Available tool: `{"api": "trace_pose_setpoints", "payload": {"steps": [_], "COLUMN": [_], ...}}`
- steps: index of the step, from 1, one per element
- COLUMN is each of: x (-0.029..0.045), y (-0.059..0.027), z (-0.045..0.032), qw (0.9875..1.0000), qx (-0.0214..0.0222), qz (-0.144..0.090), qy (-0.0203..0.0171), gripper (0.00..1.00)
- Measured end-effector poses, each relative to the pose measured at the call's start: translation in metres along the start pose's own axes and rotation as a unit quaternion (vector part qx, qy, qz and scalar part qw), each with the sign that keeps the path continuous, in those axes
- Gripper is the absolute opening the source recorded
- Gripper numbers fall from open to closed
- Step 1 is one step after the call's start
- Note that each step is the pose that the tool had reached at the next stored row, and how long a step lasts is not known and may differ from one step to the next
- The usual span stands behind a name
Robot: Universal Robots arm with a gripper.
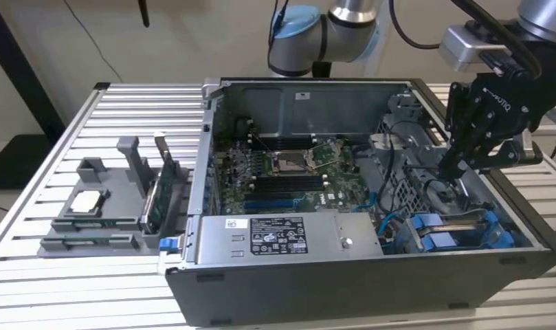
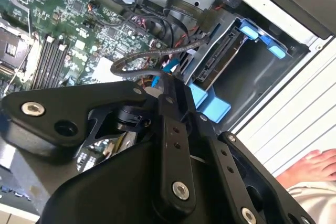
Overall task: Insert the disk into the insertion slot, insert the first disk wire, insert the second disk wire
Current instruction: 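Insert the first disk wire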
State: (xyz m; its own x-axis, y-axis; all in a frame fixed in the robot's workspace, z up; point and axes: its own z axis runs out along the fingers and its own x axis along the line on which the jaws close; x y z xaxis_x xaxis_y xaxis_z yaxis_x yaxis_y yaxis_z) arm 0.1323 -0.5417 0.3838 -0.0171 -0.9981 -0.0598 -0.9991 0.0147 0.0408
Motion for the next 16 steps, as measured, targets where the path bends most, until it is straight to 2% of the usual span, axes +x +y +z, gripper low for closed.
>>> {"api": "trace_pose_setpoints", "payload": {"steps": [6,16], "x": [0.0013,0.0102], "y": [0.0,-0.0017], "z": [0.0006,0.0017], "qw": [1.0,1.0], "qx": [0.0,0.0], "qz": [0.0,0.0], "qy": [0.0,0.0], "gripper": [0.19,0.19]}}
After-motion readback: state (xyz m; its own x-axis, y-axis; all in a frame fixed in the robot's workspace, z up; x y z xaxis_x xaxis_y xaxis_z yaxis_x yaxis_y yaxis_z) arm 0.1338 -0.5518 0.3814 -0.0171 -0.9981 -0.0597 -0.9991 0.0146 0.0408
